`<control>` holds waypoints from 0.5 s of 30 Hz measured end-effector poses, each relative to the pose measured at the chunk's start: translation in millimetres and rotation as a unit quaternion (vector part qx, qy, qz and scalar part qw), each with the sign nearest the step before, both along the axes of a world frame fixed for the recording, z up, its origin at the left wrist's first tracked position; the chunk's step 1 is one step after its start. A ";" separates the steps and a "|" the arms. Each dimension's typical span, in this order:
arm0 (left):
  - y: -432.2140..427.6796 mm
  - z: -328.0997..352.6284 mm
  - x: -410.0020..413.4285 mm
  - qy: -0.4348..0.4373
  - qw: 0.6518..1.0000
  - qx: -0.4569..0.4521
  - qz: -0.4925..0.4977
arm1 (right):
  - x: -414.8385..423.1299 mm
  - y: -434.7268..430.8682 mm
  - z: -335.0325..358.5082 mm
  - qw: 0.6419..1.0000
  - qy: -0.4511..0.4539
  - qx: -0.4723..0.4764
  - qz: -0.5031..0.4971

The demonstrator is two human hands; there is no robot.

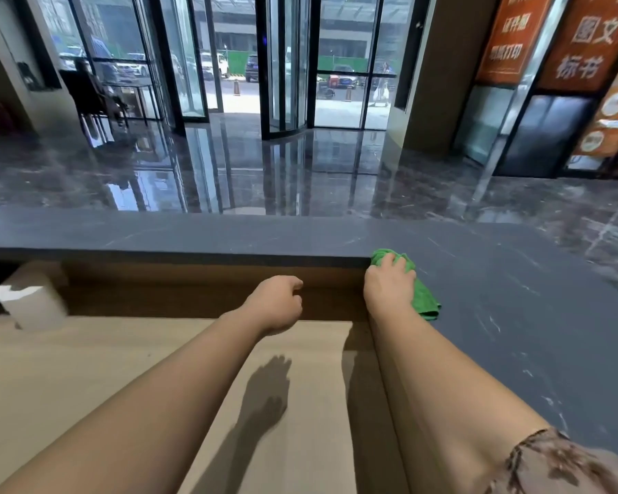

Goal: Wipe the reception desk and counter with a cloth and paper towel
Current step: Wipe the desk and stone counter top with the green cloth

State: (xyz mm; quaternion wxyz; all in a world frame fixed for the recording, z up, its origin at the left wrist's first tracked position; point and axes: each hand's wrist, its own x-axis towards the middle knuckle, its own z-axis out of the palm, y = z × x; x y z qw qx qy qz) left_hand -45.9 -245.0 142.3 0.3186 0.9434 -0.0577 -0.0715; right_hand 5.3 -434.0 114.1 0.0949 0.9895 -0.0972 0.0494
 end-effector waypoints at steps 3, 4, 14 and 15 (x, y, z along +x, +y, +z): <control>7.7 -4.8 23.6 0.012 1.000 -0.008 -0.002 | 19.0 5.6 -3.3 0.999 -0.016 0.020 -0.030; 11.2 -7.0 29.6 0.018 1.000 -0.012 0.000 | 21.9 7.2 -3.9 0.998 -0.027 0.038 -0.041; 51.9 -25.0 48.5 0.061 0.997 -0.046 0.007 | 19.6 70.8 -12.7 0.858 -0.205 0.447 -0.146; 60.6 -24.6 48.8 0.062 0.997 -0.049 0.012 | 25.0 78.6 -10.2 0.802 -0.219 0.526 -0.180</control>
